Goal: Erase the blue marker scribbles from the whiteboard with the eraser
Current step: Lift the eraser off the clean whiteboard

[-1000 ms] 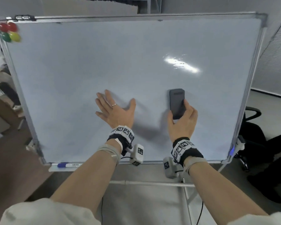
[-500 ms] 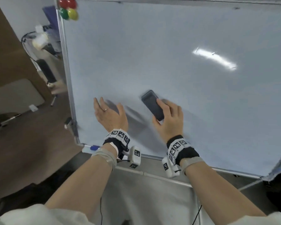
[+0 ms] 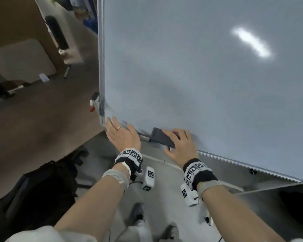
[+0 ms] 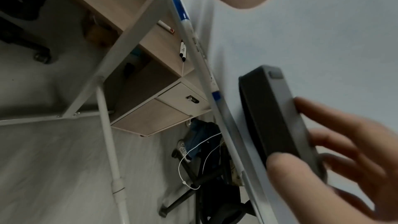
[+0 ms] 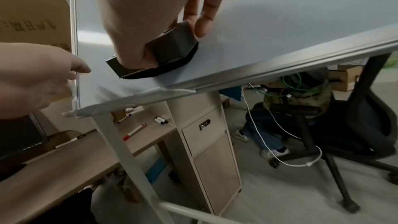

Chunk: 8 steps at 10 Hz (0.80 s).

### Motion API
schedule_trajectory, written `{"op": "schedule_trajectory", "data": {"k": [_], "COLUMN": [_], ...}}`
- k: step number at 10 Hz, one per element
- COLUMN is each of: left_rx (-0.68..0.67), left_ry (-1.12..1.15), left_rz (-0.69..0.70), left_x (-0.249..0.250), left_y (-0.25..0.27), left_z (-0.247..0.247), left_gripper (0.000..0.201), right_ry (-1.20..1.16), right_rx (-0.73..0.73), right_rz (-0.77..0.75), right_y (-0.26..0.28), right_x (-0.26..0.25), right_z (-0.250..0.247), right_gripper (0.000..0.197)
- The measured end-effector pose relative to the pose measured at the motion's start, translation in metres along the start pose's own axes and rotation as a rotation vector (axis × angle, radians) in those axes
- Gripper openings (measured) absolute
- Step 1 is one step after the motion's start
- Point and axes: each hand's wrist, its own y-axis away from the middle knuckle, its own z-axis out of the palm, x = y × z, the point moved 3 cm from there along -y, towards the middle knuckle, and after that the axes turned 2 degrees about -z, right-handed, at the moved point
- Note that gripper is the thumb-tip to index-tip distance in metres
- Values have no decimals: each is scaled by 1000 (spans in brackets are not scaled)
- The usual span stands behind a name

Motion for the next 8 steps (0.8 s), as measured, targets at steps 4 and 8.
{"op": "schedule_trajectory", "data": {"k": [4, 8], "left_rx": [-274, -364], "left_ry": [15, 96], "left_rz": [64, 27], "left_x": [-22, -25], "left_y": [41, 73], "left_z": [-13, -33], "left_gripper": [55, 55], "right_ry": [135, 32], "right_rx": [-73, -127], "right_rz": [106, 157], "right_y": [51, 65], "right_x": [-22, -37], "right_z": [6, -24], "right_gripper": [51, 55]}}
